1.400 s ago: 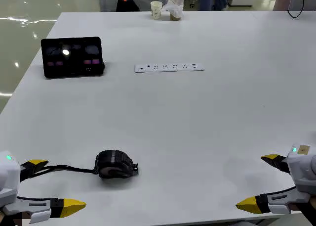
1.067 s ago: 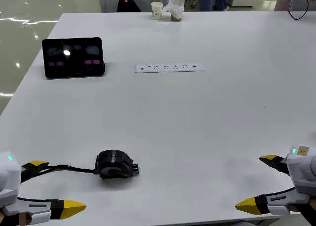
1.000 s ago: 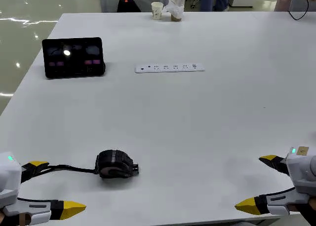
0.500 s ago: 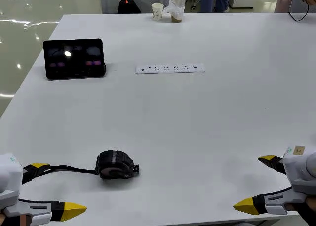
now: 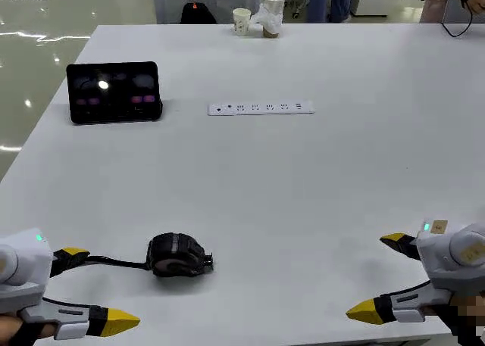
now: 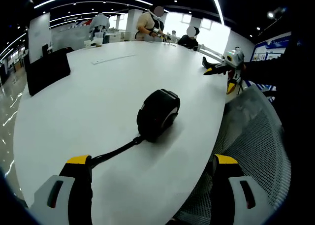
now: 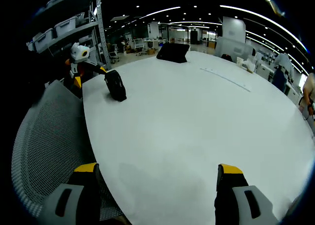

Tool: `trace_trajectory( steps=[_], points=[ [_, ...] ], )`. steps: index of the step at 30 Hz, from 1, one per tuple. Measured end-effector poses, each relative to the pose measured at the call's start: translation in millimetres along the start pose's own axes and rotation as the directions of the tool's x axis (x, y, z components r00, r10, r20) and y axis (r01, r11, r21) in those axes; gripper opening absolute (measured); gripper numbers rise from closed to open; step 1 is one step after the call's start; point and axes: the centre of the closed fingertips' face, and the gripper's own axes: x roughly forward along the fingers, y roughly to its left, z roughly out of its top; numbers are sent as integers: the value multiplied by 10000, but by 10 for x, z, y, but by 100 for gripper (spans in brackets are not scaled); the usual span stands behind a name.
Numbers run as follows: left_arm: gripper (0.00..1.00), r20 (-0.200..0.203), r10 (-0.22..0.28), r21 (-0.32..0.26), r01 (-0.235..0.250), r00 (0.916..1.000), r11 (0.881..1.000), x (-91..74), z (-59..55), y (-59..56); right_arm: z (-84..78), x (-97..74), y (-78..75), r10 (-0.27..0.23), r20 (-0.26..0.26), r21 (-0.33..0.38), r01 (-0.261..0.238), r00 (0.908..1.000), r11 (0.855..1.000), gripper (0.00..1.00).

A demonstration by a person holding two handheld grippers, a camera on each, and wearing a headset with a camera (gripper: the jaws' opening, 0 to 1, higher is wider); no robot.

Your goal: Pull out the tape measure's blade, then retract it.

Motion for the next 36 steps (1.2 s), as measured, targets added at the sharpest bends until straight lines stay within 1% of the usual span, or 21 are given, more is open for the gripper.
trace_trajectory(
  steps=[2,3,4,5,7,8,10,13,16,18,21,25,27,29,31,34,36],
  points=[
    [99,-104,-124,43,125,9999,9999,13,0,-18,2,20,16,115,-89,122,-114,9999,9999,99],
    [99,-227,-296,25,296,9993,9996,21,-7,-42,-3,30,24,162,-219,349,-155,9996,9993,99],
    [99,-291,-322,102,325,9991,9994,24,-12,-44,-9,40,32,199,-312,505,-183,9993,9986,99],
    [99,-432,-361,332,376,9984,9987,27,-25,-49,-18,53,43,249,-452,608,-222,9987,9979,99],
    [99,-633,-376,468,406,9973,9981,30,-44,-50,4,72,46,242,-354,424,-227,9991,9988,99],
    [99,-653,-426,481,458,9970,9978,36,-35,-57,23,90,52,258,-294,289,-250,9992,9993,99],
    [99,-690,-467,585,508,9965,9970,42,-23,-56,21,130,71,364,-404,238,-355,9985,9991,99],
    [99,-700,-524,715,574,9962,9958,53,13,-50,11,203,88,599,-544,-71,-604,9967,9981,99],
    [99,-540,-611,917,658,9967,9936,73,99,-65,78,246,122,758,-445,-227,-769,9961,9968,99],
    [99,-616,-660,1082,724,9959,9915,104,114,-52,134,287,123,839,-225,-323,-846,9962,9959,99],
    [99,-682,-622,1272,705,9957,9894,133,136,-28,190,340,136,952,-52,-487,-954,9954,9942,99],
    [99,-884,-658,1108,754,9939,9910,174,141,-3,207,399,182,1273,-160,-895,-1283,9917,9877,99],
    [99,-952,-664,1219,778,9932,9895,189,143,-5,222,410,185,1326,-188,-955,-1338,9910,9864,99],
    [99,-1106,-568,1423,724,9922,9872,209,141,7,247,423,175,1343,-192,-1046,-1356,9908,9852,99],
    [99,-1190,-642,1442,812,9908,9862,232,153,-3,294,441,164,1375,-101,-1060,-1378,9904,9848,99],
    [99,-1174,-774,1580,956,9901,9828,271,193,-25,424,470,181,1458,253,-960,-1428,9890,9851,99],
    [99,-1196,-830,1776,1036,9893,9786,296,225,-37,484,508,185,1442,297,-935,-1409,9891,9856,99]
  ],
)
